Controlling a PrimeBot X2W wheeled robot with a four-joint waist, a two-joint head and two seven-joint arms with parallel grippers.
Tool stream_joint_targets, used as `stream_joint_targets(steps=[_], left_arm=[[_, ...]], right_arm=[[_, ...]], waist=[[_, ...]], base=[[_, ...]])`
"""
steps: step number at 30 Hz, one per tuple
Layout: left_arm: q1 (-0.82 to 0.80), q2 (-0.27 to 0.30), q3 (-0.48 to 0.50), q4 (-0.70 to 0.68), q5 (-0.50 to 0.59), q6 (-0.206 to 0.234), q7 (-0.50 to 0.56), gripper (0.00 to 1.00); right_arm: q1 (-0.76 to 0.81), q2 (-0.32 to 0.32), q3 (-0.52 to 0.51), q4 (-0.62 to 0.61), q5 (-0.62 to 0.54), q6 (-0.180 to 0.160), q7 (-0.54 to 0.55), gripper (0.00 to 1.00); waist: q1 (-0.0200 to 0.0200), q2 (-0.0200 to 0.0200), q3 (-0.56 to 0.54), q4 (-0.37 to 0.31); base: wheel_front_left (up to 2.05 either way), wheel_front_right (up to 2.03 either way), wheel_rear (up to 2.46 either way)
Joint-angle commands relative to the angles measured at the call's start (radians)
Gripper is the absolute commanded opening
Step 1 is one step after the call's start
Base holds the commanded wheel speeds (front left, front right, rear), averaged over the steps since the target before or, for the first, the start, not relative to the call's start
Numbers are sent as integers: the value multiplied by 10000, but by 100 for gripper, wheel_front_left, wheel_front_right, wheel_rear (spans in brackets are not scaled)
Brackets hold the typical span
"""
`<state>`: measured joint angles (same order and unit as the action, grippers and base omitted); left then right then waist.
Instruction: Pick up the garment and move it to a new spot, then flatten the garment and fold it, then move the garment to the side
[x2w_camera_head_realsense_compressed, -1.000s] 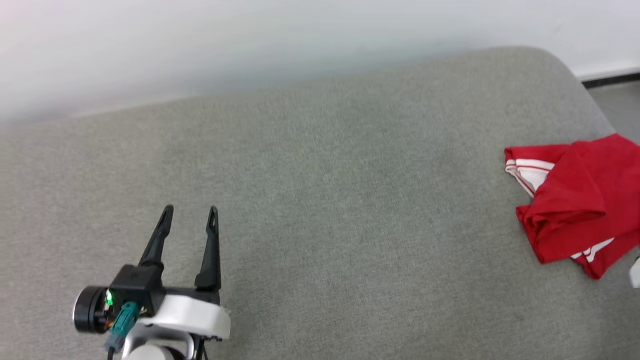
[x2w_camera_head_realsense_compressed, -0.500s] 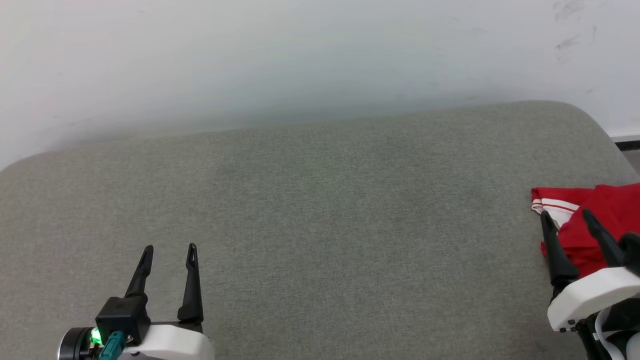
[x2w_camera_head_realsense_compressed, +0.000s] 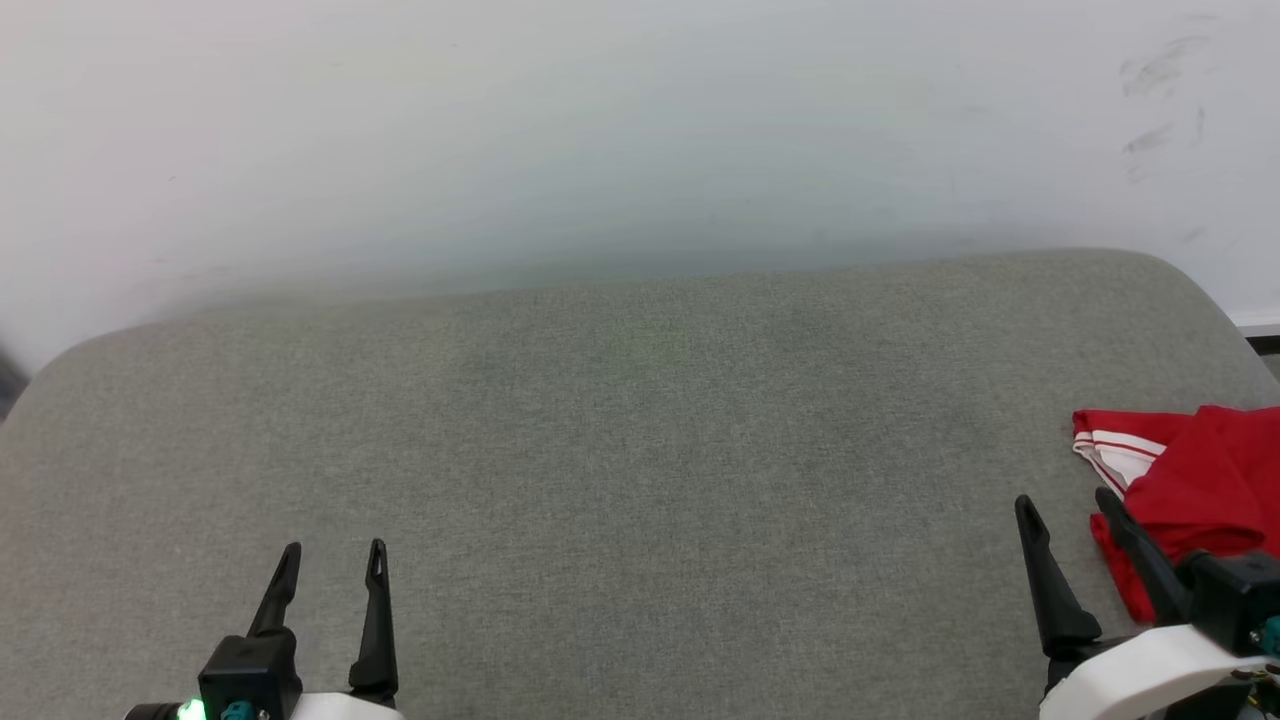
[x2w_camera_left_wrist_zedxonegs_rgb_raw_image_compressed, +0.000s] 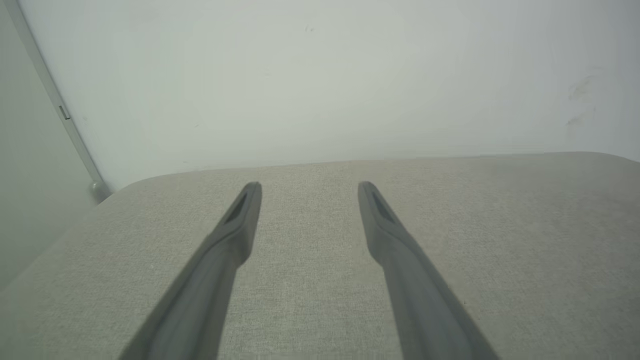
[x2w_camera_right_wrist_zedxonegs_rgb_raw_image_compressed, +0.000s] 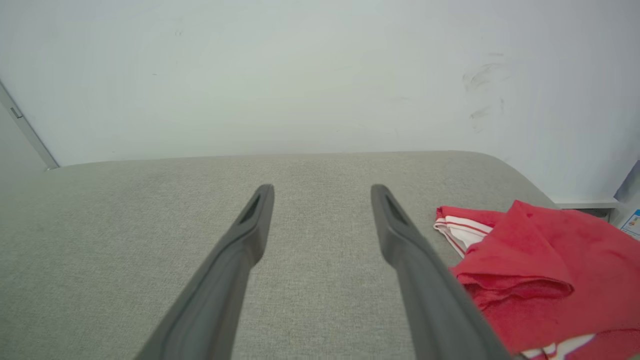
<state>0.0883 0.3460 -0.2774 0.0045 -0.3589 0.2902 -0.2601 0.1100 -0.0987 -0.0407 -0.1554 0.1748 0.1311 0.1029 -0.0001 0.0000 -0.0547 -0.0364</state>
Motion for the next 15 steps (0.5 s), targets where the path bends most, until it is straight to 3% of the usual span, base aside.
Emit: stream_joint_targets(steps=[1, 15], left_arm=[[137, 72, 37, 83, -24, -65, -65, 100], [98, 172, 41, 254, -146, -182, -36, 100]], right_arm=[[153, 82, 19, -138, -75, -8, -27, 100], [194, 276, 131, -194, -71, -6, -116, 100]], waist=[[1, 0, -37, -3], [1, 0, -114, 18]], base=[[0, 0, 0], [0, 0, 0]])
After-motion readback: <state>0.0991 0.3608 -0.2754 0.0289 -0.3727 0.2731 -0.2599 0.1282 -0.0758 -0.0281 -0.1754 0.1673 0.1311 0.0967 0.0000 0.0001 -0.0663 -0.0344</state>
